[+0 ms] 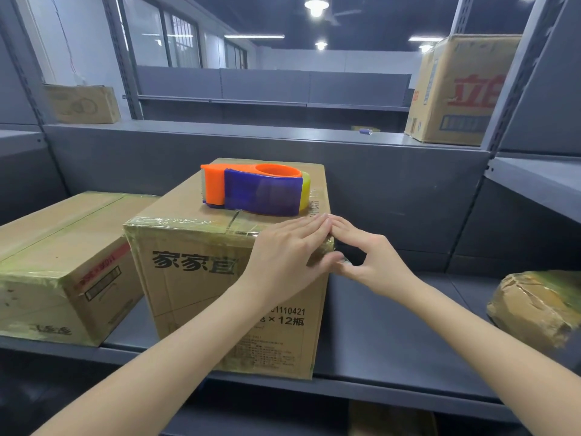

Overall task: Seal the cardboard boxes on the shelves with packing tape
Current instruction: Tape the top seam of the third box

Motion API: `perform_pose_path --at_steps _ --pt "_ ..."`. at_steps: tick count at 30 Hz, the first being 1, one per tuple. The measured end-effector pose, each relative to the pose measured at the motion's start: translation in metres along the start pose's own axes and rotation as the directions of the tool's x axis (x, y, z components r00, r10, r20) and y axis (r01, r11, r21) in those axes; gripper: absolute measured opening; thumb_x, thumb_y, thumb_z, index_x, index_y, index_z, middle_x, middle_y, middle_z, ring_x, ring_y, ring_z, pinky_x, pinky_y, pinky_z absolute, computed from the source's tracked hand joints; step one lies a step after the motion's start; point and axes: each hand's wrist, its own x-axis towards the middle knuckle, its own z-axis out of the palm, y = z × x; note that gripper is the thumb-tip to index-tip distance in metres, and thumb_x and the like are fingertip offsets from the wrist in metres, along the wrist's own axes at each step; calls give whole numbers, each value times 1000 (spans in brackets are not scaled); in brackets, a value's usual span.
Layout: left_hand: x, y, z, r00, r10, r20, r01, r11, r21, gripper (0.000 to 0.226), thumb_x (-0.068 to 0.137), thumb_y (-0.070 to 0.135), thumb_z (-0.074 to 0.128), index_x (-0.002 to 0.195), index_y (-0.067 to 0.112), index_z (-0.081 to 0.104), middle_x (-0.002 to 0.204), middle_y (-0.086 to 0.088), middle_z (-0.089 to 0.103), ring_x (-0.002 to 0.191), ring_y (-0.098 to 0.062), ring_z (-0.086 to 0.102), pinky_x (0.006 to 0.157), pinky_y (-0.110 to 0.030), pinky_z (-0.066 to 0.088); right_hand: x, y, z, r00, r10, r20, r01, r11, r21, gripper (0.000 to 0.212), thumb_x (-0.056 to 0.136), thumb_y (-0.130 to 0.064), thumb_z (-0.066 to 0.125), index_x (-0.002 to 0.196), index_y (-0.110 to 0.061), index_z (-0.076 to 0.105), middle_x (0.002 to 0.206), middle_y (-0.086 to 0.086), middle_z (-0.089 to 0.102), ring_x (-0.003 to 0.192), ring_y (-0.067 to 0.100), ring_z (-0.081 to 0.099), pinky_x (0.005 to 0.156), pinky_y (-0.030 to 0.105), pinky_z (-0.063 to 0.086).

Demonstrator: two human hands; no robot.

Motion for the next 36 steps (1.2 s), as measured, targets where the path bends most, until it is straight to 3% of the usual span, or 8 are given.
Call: perform_pose_path --at_steps 6,16,20,23,28,31,34,36 --pt "-2 -10 0 994 102 24 -103 995 12 34 85 16 59 114 0 65 116 -14 64 107 -24 63 90 -35 49 0 2 2 1000 -3 -6 3 1000 -11 69 76 -24 75 129 -44 36 138 -27 37 137 -2 27 99 28 39" --pt "-2 -7 -2 999 51 18 -50 997 -56 32 89 17 53 116 5 65 118 -9 64 111 -19 60 94 -33 49 -2 -5 0 999 -34 -25 33 999 -43 67 77 -23 75 131 -38 38 136 -28 38 135 -4 29 94 30 44" --pt "-4 -8 -4 996 77 39 -76 997 -32 35 90 25 53 116 4 65 118 -10 64 110 -21 61 91 -33 50 -3 -7 1 999 -45 -23 44 998 -50 68 77 -21 75 131 -36 36 135 -28 36 134 -4 30 97 12 38" --pt "-2 -8 -2 996 74 47 -73 997 -25 33 85 16 61 113 0 66 115 -13 65 106 -26 63 85 -39 55 -2 -9 2 998 -44 -35 42 998 -53 69 76 -14 75 132 -27 37 135 -21 37 131 -9 29 102 4 28" --pt "2 -16 -10 981 55 188 -34 993 -117 40 97 22 46 135 10 48 139 -3 48 128 -17 47 102 -31 42 -3 -17 0 1000 -5 -3 5 993 -121 66 78 -10 74 137 -12 44 141 -10 38 130 5 41 91 0 34" --pt "1 -26 -20 972 45 229 -15 991 -133 41 97 27 45 136 19 47 139 5 48 122 -14 51 96 -29 44 -1 -26 -5 998 -46 36 52 981 -188 60 79 -10 73 134 -10 48 137 -10 41 134 7 36 104 8 30" --pt "-6 -44 -38 985 -10 175 36 988 -150 31 95 25 49 122 20 62 124 5 62 111 -13 59 88 -31 50 3 -37 -9 999 -30 42 39 973 -226 48 85 -14 67 131 -12 53 135 -11 46 136 7 34 112 23 27" --pt "-15 -65 -49 990 -54 128 73 986 -148 25 94 24 51 107 16 70 107 3 71 98 -14 65 81 -32 53 6 -48 -3 999 -50 -11 44 956 -289 44 87 -16 64 129 -13 55 134 -8 51 135 8 35 111 22 26"
